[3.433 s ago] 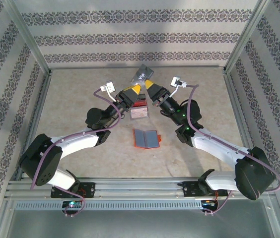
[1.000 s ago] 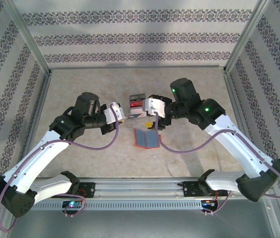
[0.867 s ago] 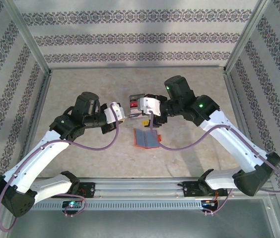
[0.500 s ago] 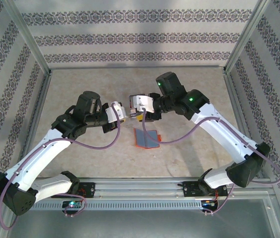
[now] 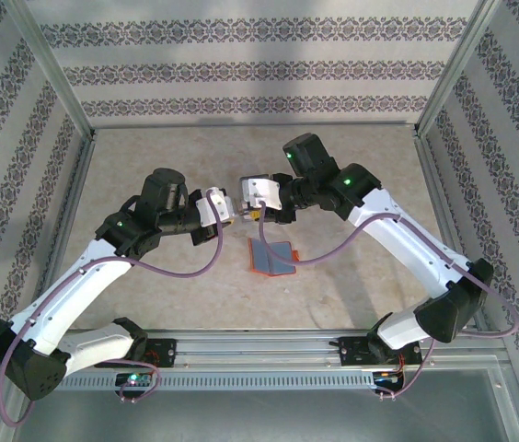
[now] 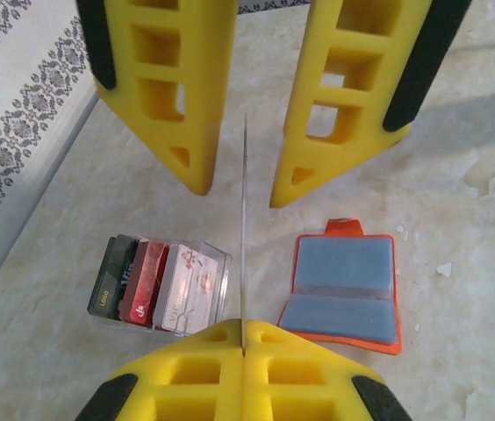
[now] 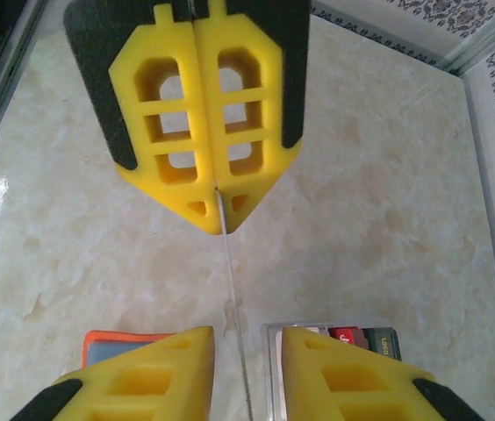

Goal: Take the credit cards out of the card holder

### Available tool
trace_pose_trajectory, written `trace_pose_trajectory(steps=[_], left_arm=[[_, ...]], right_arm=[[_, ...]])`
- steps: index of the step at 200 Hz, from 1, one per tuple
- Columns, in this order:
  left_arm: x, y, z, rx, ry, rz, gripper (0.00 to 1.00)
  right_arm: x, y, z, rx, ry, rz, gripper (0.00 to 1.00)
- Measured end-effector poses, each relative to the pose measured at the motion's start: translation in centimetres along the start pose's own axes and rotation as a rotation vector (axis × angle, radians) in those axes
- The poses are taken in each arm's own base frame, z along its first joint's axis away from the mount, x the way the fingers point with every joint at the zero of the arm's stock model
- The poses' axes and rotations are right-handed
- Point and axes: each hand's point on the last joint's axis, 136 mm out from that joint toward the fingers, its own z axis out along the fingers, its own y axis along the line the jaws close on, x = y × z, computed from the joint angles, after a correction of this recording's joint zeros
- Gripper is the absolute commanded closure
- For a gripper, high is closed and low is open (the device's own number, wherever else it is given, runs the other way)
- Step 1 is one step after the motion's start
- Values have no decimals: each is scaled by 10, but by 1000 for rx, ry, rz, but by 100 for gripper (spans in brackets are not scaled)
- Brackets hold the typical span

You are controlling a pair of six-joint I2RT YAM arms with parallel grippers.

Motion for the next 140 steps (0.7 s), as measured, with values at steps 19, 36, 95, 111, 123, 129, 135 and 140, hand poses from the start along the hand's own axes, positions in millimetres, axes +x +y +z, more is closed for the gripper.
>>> trace_pose_trajectory(steps=[19,36,95,111,123,129,135,140], left_arm=[[-2,1,0,-5,-7,3,100],[-2,2,0,-7,-8,4,100],[5,2,-2,-46,-9,-14,50],[13,2,-6,-84,6,-30,47],[20,5,-11,-128,20,-49,46],[24,6,-14,-154,28,-63,46],[28,7,-16,-178,37,-76,46],[32,8,-19,-200,44,-88,46]], right_arm=[[0,0,0,-2,1,0,86],[0,1,-1,-5,2,-6,95],[2,-3,-3,-9,15,12,100],[6,-9,-3,-5,25,14,100],[11,-14,-3,3,39,14,100],[14,-18,-3,9,52,15,100],[18,-22,-3,14,65,14,100],[21,-26,-2,19,78,12,100]])
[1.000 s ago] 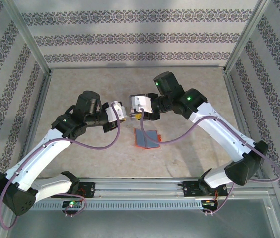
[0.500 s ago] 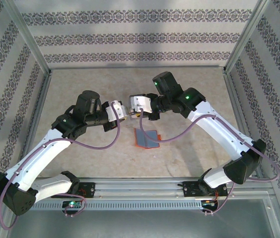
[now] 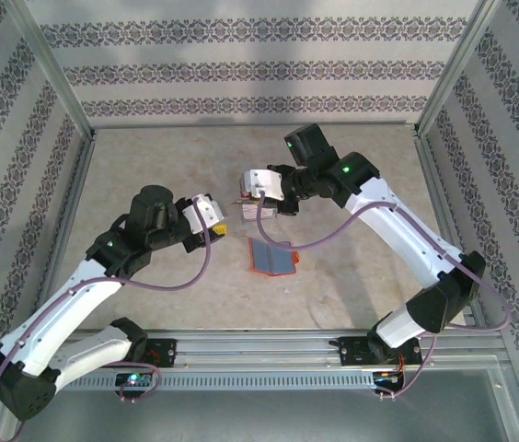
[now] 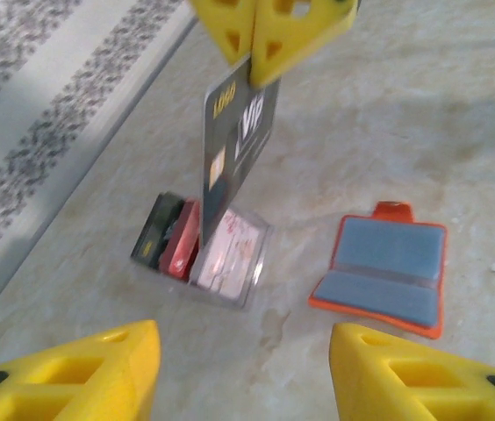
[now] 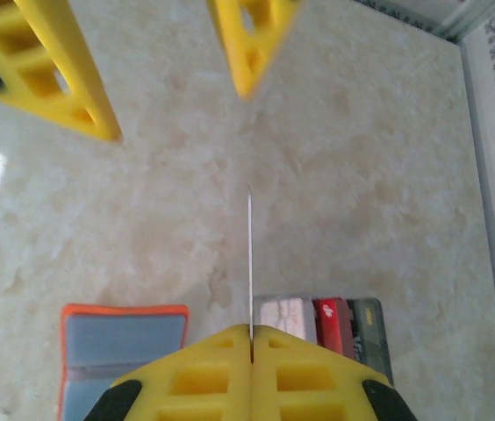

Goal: Take the credit cards out of the card holder

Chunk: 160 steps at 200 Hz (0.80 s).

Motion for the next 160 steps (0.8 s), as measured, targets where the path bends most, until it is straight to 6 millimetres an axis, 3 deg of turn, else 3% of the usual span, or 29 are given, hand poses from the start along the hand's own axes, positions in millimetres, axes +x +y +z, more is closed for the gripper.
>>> trace_pose_trajectory(steps=[25,47,80,103,160], left_arm=[[20,6,-8,-99,25,-73,44],[35,9,-12,-175,18,-159,36],[57,9,-8,-245,-10,-298,26],[69,10,-4,-279,-15,-372,26],[70,20,-5,-340,-42,-437,23]], right_arm=[[19,-17,13,4,72,2,100],[36,-31,28,-5,120,8,100],[52,-58,45,-9,165,11,100],[60,-77,57,-8,190,3,100],[96,-99,88,-57,272,13,100]])
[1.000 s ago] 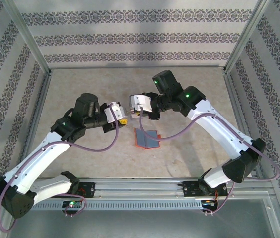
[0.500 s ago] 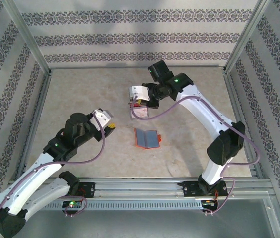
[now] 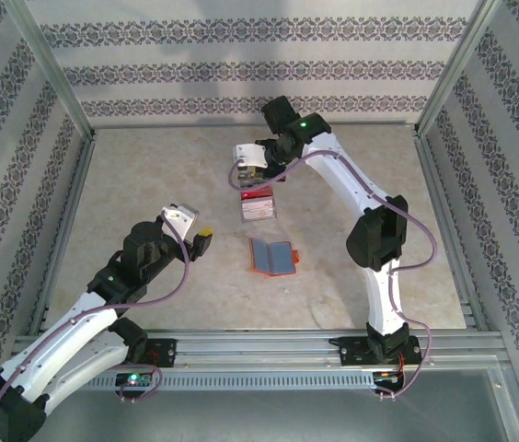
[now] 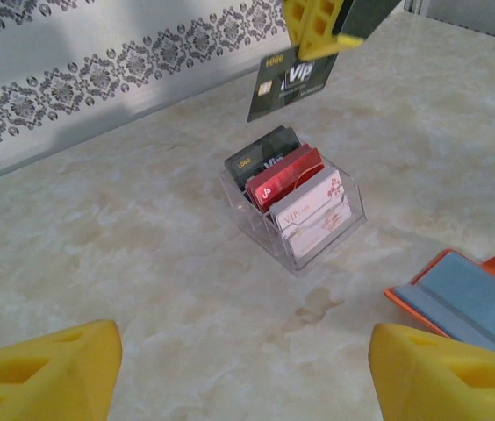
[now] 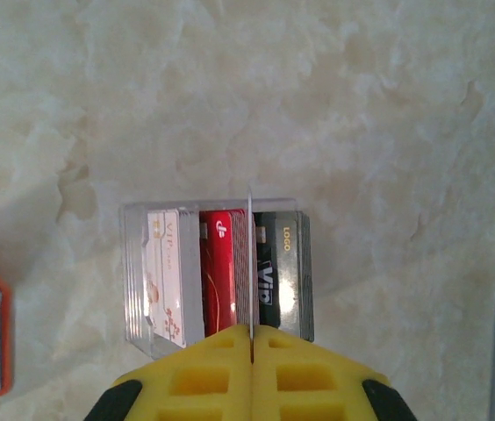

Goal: Take the credit cards out of the card holder

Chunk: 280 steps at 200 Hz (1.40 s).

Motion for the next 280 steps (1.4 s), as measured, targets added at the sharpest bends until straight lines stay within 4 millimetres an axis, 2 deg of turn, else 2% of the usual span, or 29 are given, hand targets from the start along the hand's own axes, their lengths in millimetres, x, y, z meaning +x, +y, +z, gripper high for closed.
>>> trace_pose_trajectory(steps=[40,112,145,162,280], left_arm=[[7,1,8,-8,33,-5,11],[17,0,19,-8,71,-8,6],[18,1,21,-11,74,-13,5],[19,3,22,-15,79,-15,0],[21,4,23,-18,88,-16,0]], right_arm=[[16,-6,21,-37,33,17,100],[33,-12,53,-64,80,22,100],[36,-14,59,-64,91,12,100],[37,-17,61,-59,91,8,100],[49,-22,81,-56,131,9,100]])
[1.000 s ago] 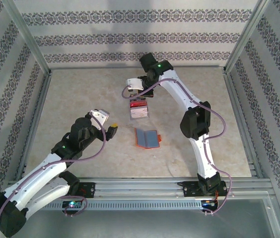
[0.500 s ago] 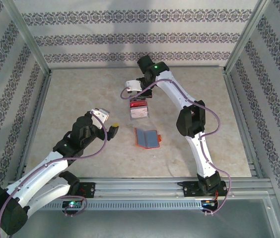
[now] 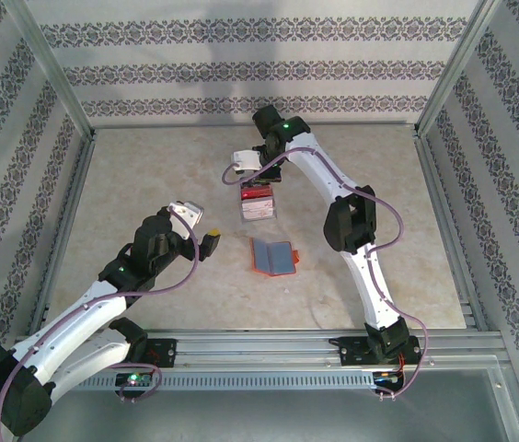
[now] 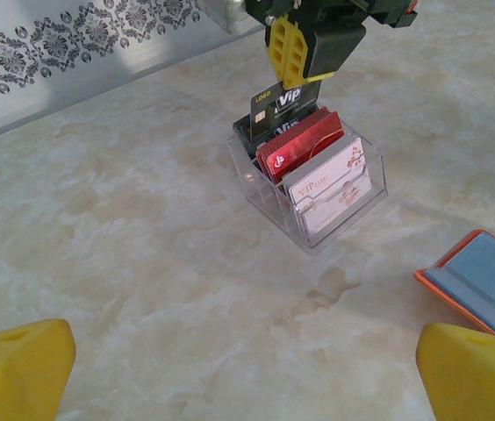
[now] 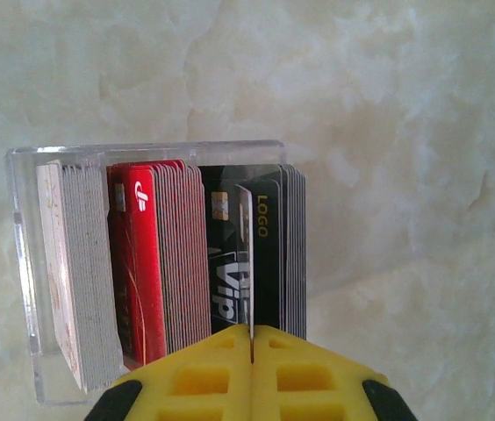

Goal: Take the credit cards out of the card holder

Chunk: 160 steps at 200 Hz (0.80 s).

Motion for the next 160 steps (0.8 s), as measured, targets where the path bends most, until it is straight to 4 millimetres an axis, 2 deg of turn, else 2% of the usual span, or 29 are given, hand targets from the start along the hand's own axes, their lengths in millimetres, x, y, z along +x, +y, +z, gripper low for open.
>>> trace_pose_trajectory(steps=[77,105,160], left_arm=[[2,3,1,-8,7,-4,0],[2,4,2,-10,8,-4,0],[2,4,2,-10,8,-5,0]], right_arm=[[2,-1,12,-7,2,3,99],[4,0,16,-13,5,8,91],[2,-6,16,10,-5,19,84]])
